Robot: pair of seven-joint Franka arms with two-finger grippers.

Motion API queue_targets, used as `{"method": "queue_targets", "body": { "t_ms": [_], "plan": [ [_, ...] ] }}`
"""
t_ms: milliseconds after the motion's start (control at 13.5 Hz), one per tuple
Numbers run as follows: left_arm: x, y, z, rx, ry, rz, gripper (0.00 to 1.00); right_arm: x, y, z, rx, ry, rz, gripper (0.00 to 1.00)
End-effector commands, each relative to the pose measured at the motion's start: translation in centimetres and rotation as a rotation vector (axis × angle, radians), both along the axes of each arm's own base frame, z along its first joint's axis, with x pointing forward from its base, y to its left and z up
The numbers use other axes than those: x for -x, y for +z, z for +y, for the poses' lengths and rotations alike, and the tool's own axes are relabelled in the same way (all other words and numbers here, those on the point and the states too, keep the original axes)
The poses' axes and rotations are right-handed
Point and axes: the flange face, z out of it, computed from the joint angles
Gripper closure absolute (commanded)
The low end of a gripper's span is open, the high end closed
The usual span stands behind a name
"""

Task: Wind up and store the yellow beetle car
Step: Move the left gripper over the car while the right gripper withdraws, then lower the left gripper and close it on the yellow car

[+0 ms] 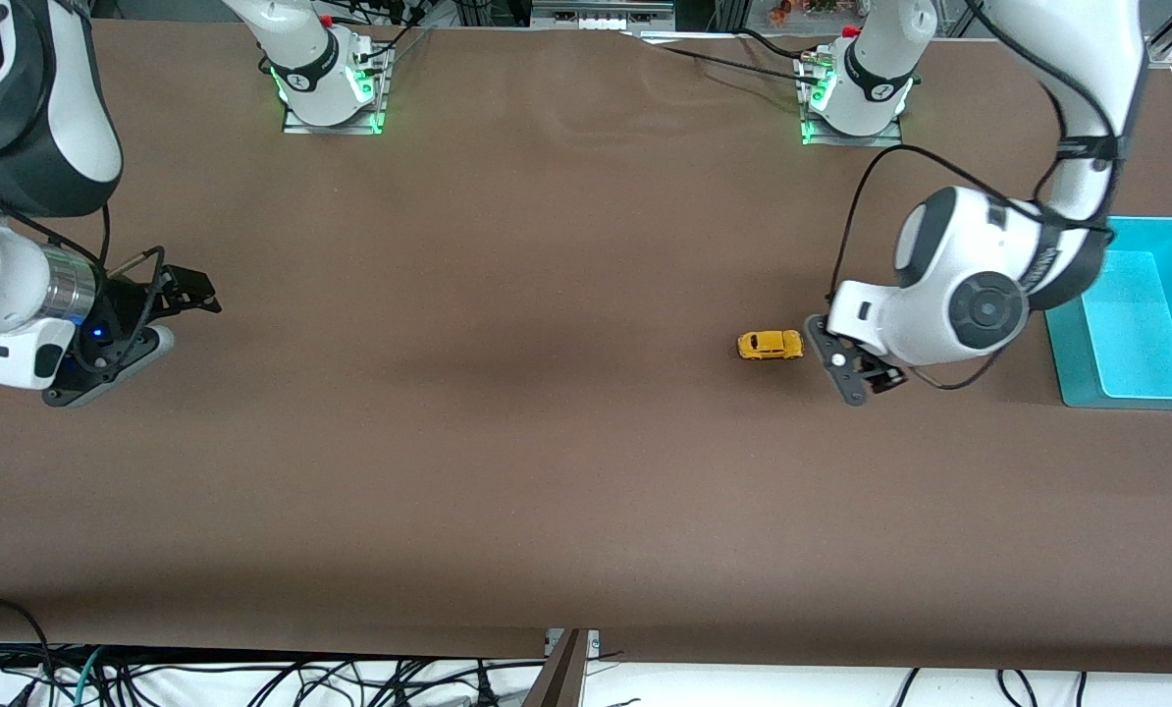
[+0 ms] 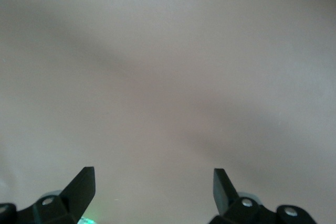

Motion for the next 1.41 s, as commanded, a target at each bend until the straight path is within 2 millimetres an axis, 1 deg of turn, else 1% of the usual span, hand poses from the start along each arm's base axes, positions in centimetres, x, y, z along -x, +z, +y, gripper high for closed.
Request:
{"method": "queue_targets", "body": {
  "t_ms": [0,74,223,297,371,520,594,668,817,891,965,1039,1114,1188,1336],
  "plan": [
    [2.7,-2.5,-2.8,0.020,-0.104,-0.044,0.00,0.7,2.1,0.4,0.029,-0.115,0.009,0.01],
    [3.3,-3.4,-3.8,0.029,-0.123,-0.051,0.00,1.0,2.7,0.6,0.041,-0.161,0.007,0.01],
    [4.4,-5.6,-4.3,0.012,-0.174,-0.087,0.00,1.4,3.0,0.9,0.060,-0.235,0.025,0.01],
    [5.1,-6.8,-5.1,-0.001,-0.216,-0.100,0.00,1.9,4.0,1.0,0.066,-0.250,0.016,0.01],
    [5.3,-7.3,-5.6,-0.005,-0.237,-0.112,0.00,2.1,4.4,0.9,0.065,-0.249,0.012,0.01],
    [5.4,-8.8,-5.6,-0.024,-0.274,-0.110,0.00,2.0,4.2,0.8,0.064,-0.240,0.013,0.01],
    [5.5,-10.1,-5.5,-0.018,-0.273,-0.106,0.00,1.8,4.1,0.7,0.064,-0.243,0.007,0.01],
    [5.6,-10.5,-5.7,-0.014,-0.275,-0.108,0.00,1.6,3.7,1.0,0.067,-0.238,0.007,0.01],
    [5.6,-10.6,-5.6,-0.024,-0.293,-0.113,0.00,1.0,3.7,1.2,0.093,-0.229,-0.040,0.01],
    [5.7,-11.2,-5.6,-0.029,-0.299,-0.107,0.00,0.9,4.0,1.0,0.095,-0.237,-0.056,0.01],
    [5.9,-11.9,-5.4,-0.030,-0.298,-0.094,0.01,0.8,4.4,-0.1,0.106,-0.259,-0.075,0.01],
    [6.1,-12.2,-5.4,-0.031,-0.298,-0.088,0.03,0.5,4.5,-1.3,0.110,-0.285,-0.093,0.01],
    [6.1,-12.1,-5.4,-0.031,-0.298,-0.089,0.28,0.0,4.5,-1.3,0.107,-0.282,-0.122,0.01],
    [6.1,-12.2,-5.3,-0.031,-0.297,-0.088,0.59,-0.3,4.7,-1.3,0.103,-0.281,-0.150,0.01],
    [6.1,-12.3,-5.4,-0.031,-0.295,-0.086,0.80,-0.4,4.8,-1.5,0.104,-0.281,-0.156,0.01]
  ]
}}
